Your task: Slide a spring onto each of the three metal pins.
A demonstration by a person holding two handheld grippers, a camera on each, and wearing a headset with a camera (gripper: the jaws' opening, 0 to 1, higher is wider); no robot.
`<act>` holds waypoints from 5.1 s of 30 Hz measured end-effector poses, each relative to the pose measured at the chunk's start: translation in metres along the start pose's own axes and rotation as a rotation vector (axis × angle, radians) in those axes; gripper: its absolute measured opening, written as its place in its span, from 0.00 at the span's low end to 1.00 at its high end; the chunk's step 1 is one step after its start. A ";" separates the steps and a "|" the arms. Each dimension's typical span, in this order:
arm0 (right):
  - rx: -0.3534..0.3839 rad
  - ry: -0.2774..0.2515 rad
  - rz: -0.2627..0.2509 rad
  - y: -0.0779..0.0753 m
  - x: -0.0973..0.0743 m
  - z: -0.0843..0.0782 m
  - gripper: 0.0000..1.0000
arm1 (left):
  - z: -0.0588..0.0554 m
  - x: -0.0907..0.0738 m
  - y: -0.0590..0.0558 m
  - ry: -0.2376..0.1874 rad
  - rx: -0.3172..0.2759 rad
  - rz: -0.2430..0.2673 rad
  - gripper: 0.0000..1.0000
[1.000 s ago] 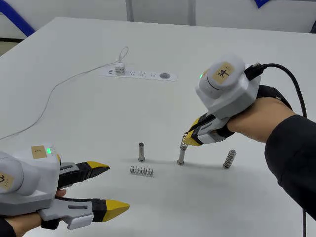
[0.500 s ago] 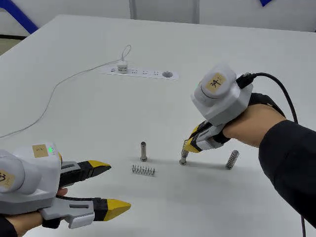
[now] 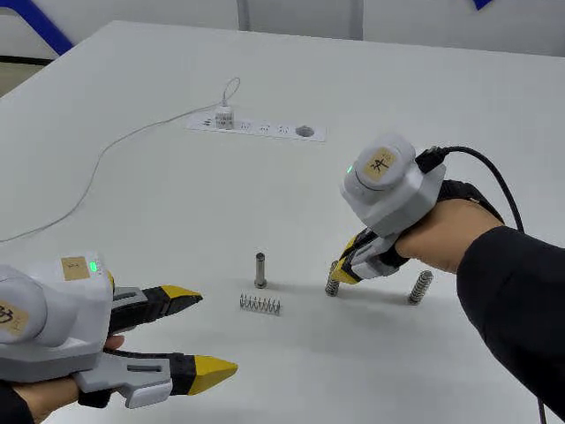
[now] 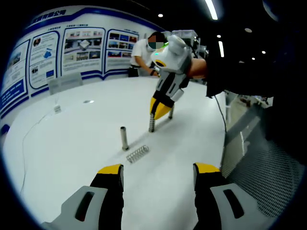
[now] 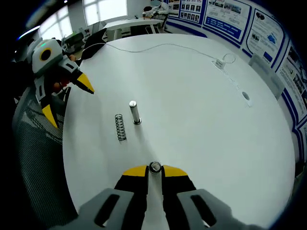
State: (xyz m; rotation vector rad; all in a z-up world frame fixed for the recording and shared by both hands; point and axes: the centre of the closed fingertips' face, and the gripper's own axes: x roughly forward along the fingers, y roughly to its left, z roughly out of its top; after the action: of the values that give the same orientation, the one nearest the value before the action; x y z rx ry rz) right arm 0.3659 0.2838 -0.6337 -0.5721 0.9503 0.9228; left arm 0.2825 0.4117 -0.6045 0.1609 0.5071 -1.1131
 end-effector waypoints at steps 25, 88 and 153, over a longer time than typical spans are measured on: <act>-0.004 0.019 -0.001 0.009 -0.002 -0.016 0.13 | 0.001 0.000 0.000 -0.005 0.007 -0.001 0.60; -0.289 0.011 0.129 0.076 0.077 0.068 0.13 | -0.001 0.000 0.002 0.002 0.011 0.006 0.59; -0.112 -0.124 0.052 0.059 0.012 0.047 0.12 | -0.004 0.002 -0.005 0.031 0.025 -0.015 0.59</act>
State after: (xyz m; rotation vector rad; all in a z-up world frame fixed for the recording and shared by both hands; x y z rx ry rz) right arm 0.3384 0.3547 -0.6225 -0.5807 0.8087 1.0509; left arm 0.2778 0.4095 -0.6088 0.1971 0.5226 -1.1333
